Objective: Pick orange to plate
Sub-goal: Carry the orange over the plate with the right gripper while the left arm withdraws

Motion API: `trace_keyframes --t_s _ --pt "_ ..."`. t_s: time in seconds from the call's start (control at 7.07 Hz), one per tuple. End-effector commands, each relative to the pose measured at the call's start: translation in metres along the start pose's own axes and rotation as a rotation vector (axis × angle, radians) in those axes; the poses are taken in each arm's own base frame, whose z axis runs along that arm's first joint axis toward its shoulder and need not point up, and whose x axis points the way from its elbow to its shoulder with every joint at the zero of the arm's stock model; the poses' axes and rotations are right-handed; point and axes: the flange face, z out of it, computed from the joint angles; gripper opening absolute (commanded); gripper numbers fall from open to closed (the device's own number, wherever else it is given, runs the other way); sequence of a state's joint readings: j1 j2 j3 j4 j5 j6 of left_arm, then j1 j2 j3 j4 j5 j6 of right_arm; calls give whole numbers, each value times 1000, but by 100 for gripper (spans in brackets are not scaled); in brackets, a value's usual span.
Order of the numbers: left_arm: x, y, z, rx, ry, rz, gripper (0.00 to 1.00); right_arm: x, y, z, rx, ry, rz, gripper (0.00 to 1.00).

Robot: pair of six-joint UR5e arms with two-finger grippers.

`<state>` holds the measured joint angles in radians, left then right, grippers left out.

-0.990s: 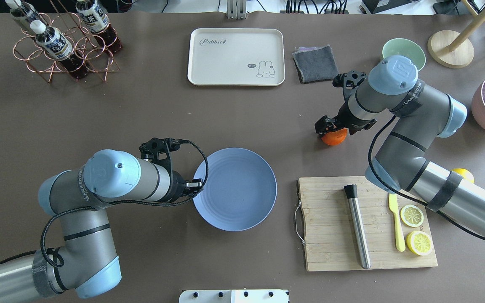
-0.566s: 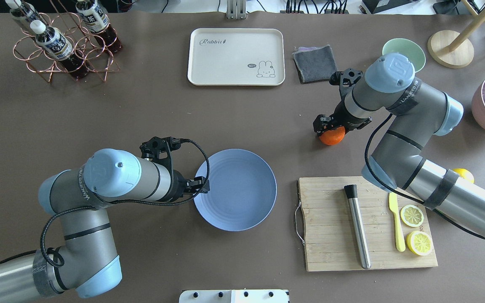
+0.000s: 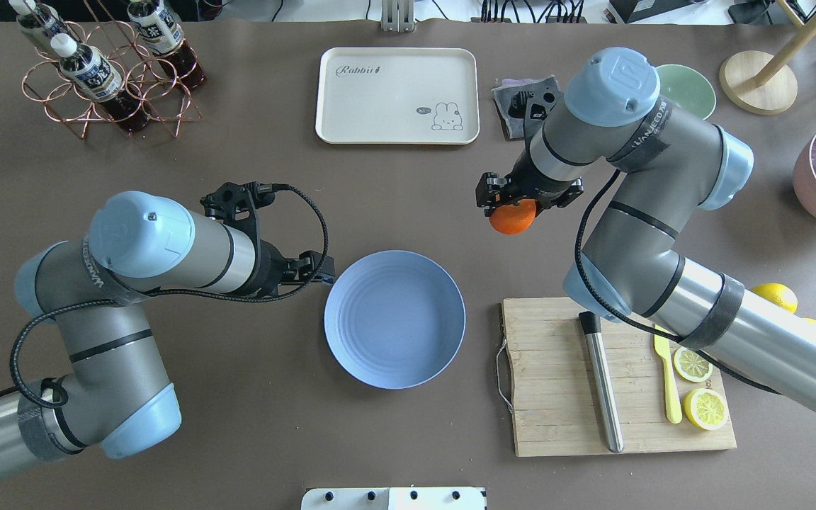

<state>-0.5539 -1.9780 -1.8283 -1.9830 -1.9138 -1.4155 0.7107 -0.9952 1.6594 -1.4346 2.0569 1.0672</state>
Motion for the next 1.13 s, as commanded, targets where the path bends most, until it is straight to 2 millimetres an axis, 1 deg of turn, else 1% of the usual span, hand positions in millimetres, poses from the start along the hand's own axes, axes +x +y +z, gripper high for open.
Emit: trace_keyframes --t_s 0.0,0.14,0.28,0.42,0.57,0.71,0.85,0.99 --pt "-59 -36 -18 -14 -59 74 96 -60 47 10 3 -19 31 0" --pt "-89 -49 -25 1 -92 126 96 -72 67 30 11 6 6 0" --pt "-99 -55 -28 8 -105 127 96 -78 83 52 3 33 -9 0" --pt "-101 -59 -31 -18 -95 117 96 -92 105 58 -20 17 19 0" --pt "-113 -67 -40 -32 -94 99 96 -107 128 69 -30 17 9 0" --pt "-120 -73 -42 -27 -104 133 96 -115 145 78 -26 24 1 0" --pt "-123 -76 -44 -22 -107 134 96 -121 155 81 -34 21 -8 0" --pt "-123 -76 -44 -21 -105 133 96 -133 165 84 -29 17 12 0"
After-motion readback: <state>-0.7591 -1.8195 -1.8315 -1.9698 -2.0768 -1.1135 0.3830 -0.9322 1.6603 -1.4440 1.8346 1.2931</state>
